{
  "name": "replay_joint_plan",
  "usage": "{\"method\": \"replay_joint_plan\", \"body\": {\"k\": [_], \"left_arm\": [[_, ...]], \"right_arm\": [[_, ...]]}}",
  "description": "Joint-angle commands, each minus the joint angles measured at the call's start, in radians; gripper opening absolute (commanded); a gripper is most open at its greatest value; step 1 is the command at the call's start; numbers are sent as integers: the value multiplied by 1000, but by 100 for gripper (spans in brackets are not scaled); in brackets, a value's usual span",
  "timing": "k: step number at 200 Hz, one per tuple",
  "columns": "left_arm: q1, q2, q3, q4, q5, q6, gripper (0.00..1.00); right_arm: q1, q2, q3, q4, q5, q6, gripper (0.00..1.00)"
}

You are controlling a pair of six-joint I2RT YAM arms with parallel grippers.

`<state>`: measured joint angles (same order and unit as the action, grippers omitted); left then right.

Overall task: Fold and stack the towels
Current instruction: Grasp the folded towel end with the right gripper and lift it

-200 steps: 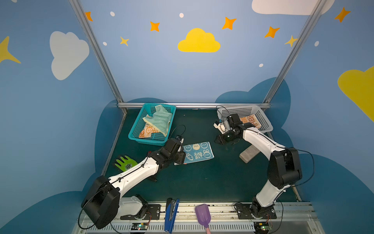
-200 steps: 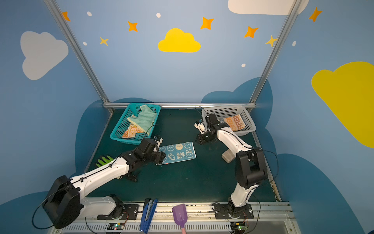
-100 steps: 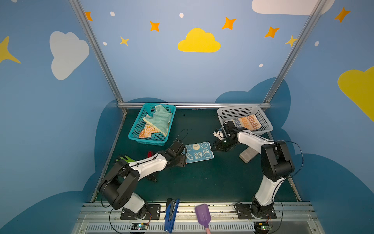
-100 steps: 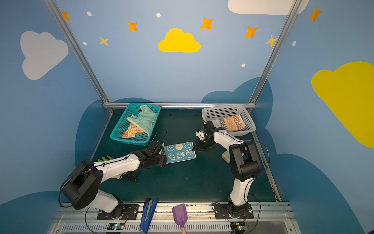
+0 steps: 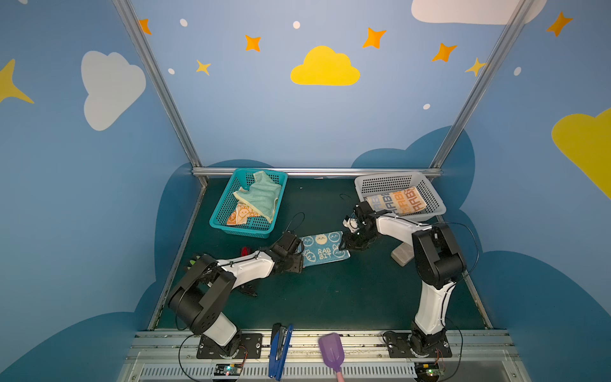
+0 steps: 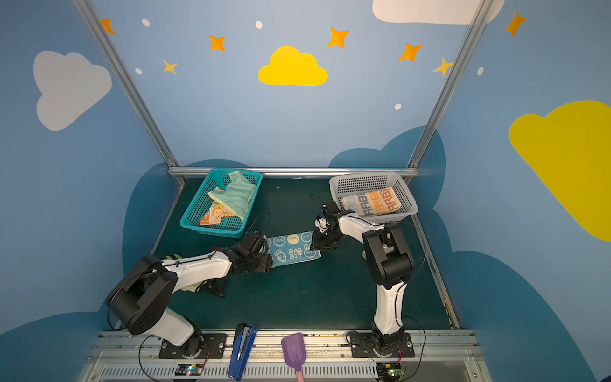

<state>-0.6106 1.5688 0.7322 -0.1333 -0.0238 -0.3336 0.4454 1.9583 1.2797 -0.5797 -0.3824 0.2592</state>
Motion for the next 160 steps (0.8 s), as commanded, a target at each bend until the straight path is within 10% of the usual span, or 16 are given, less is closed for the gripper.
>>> {"method": "replay_joint_plan", "body": {"k": [1, 79, 127, 160], "left_arm": [[12, 29, -37, -19, 27, -8, 72], [11, 42, -51, 7, 52, -10, 72], [12, 38, -54, 19, 59, -13, 73], [11, 11, -46, 30, 68, -3, 100]], "right_arm": [[32, 71, 2, 16, -5, 33, 47], [58, 143, 21, 100, -74, 84, 35], [75, 158, 78, 98, -104, 72, 0], [72, 104, 160, 13, -26, 0, 0]]}}
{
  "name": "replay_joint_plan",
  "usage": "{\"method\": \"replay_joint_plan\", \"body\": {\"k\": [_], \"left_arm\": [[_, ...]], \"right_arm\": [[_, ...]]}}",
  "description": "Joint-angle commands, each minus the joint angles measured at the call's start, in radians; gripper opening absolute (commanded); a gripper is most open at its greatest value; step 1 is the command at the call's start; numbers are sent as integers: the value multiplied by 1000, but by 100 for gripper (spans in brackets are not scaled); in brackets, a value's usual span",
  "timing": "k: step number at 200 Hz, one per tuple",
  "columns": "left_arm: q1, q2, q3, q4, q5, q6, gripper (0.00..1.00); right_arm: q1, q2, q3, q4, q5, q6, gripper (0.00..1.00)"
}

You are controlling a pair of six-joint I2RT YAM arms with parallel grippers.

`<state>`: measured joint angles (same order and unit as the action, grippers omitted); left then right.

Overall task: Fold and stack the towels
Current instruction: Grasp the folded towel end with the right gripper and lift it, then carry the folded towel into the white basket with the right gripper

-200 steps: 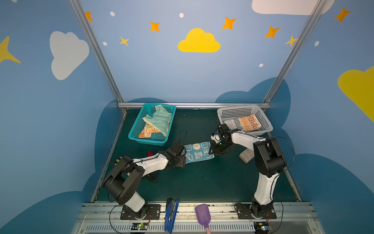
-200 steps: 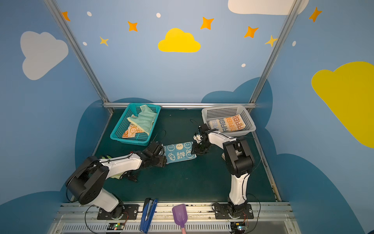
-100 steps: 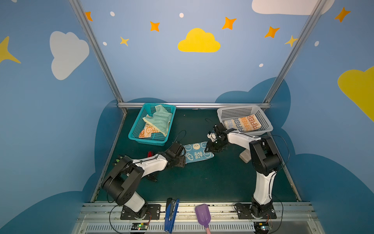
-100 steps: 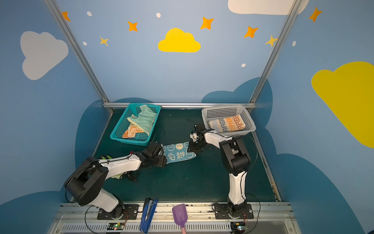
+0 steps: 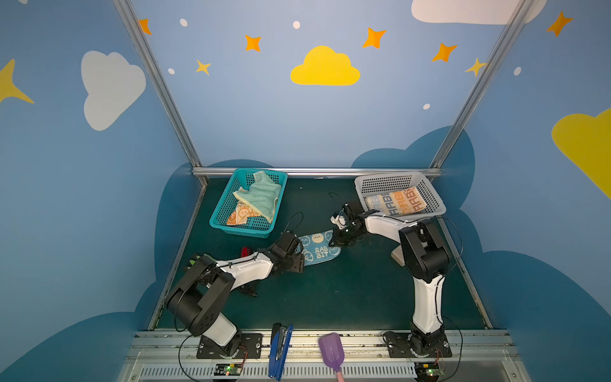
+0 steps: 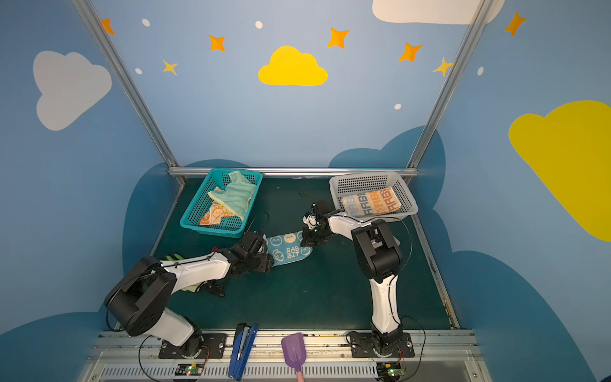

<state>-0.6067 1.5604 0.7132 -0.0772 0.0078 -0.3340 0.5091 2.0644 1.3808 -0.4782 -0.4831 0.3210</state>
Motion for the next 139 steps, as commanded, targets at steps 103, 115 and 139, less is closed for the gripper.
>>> {"method": "replay_joint_plan", "body": {"k": [103, 115, 139], "left_arm": [[1, -93, 2, -15, 80, 77, 100], [2, -93, 5, -16, 79, 81, 100], [2, -87, 10, -19, 71, 77, 100]], "right_arm": [[-169, -1, 652, -519, 328, -351, 0], [-193, 19, 722, -558, 352, -407, 0], [-248, 44, 800, -580, 398, -495, 0]]}}
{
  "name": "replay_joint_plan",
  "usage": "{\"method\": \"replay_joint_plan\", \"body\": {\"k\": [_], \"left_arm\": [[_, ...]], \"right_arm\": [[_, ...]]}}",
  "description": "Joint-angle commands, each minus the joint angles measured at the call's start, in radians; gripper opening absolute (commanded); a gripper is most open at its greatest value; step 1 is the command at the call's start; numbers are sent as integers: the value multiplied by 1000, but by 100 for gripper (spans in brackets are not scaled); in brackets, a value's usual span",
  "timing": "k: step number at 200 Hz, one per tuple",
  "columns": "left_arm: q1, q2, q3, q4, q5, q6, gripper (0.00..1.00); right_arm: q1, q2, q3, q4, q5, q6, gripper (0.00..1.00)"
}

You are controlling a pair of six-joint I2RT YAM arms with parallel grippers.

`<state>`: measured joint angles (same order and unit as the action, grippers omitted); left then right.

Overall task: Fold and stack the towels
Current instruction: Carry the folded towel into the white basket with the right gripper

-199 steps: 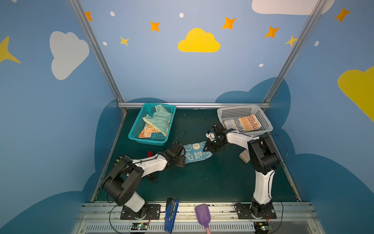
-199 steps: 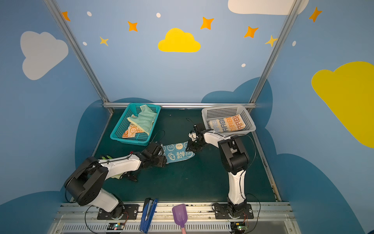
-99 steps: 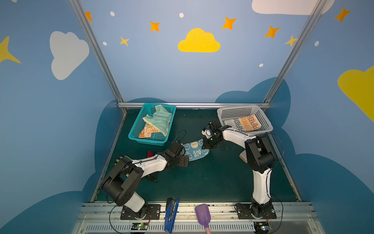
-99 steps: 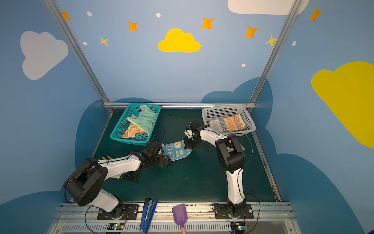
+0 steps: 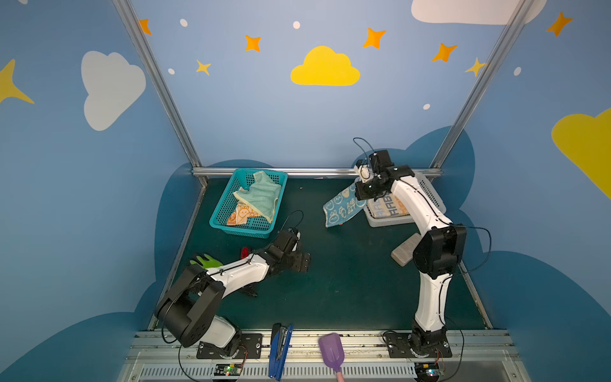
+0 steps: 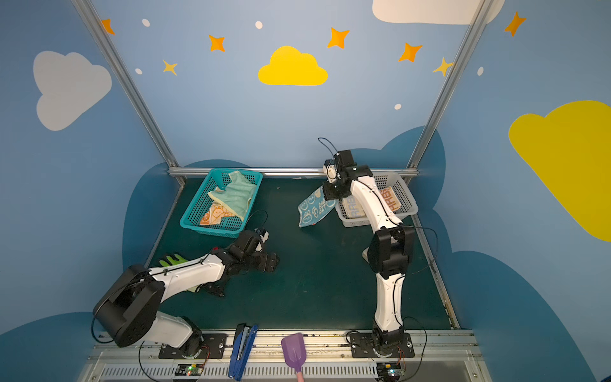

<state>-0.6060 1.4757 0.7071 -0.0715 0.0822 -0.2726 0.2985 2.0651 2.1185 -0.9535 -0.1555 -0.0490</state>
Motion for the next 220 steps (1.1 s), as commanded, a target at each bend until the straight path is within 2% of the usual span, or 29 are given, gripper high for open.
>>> {"method": "replay_joint_plan", "body": {"k": [1, 39, 103, 220], "left_arm": [[0, -2, 16, -25, -4, 16, 100], [0, -1, 26, -31, -4, 16, 100], [0, 1, 54, -53, -12, 31, 100], [-1, -9, 108, -129, -42, 38, 100]], "right_arm": [[-41, 43, 64, -104, 71, -129, 0], [-141, 67, 120, -97, 116, -206, 0], [-268, 134, 93, -30, 166, -302, 0], [-363, 302, 126, 67, 260, -361, 0]]}}
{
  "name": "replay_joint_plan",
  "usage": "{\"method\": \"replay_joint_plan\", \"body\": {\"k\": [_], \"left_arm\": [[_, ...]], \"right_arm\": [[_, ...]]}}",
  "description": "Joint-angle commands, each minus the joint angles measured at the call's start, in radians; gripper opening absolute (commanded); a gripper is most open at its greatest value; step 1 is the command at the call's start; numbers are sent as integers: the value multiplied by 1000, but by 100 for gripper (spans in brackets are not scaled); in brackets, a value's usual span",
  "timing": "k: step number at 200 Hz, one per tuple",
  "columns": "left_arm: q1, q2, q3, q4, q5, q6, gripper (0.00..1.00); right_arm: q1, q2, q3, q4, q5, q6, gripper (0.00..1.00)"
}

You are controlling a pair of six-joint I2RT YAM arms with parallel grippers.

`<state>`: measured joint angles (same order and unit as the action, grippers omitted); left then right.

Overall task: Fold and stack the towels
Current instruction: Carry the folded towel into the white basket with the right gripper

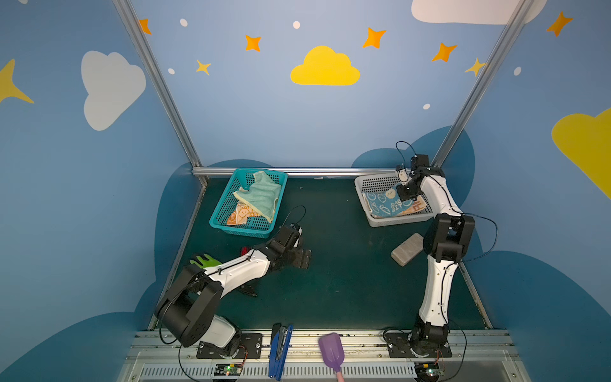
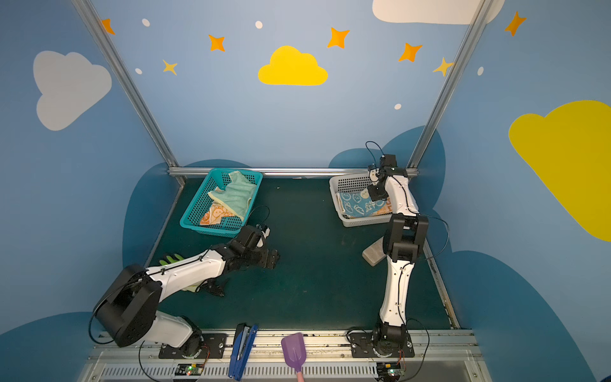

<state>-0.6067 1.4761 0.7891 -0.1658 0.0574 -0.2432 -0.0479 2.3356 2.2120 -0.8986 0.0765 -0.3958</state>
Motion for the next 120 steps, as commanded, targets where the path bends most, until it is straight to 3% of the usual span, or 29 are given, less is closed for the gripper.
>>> {"method": "replay_joint_plan", "body": {"k": [1, 24, 45, 74, 76, 79, 81, 120], "left_arm": [[-1, -9, 26, -35, -18, 8, 100], [-2, -7, 30, -35, -16, 6, 100], [-2, -2, 38, -38, -16, 8, 100], [-4, -9, 35, -31, -26, 4, 100], [-4, -11, 35, -30, -26, 3, 100], [-3, -11, 35, -29, -26, 2, 100], [-4, -14, 34, -29, -26, 2, 100], [-5, -25, 37, -32, -40, 3, 100]], "right_arm": [[-17, 32, 32, 12, 29, -14, 0], [-27, 42, 34, 22, 0, 2, 1], [-26, 50, 34, 34, 27, 34, 38], [-30, 32, 26, 55, 64, 82, 58], [-29, 30, 26, 57, 64, 82, 65], [-30, 24, 25, 59, 61, 82, 83], [-30, 21, 25, 61, 58, 81, 86], [-23, -83, -46, 124, 22, 166, 87]]}}
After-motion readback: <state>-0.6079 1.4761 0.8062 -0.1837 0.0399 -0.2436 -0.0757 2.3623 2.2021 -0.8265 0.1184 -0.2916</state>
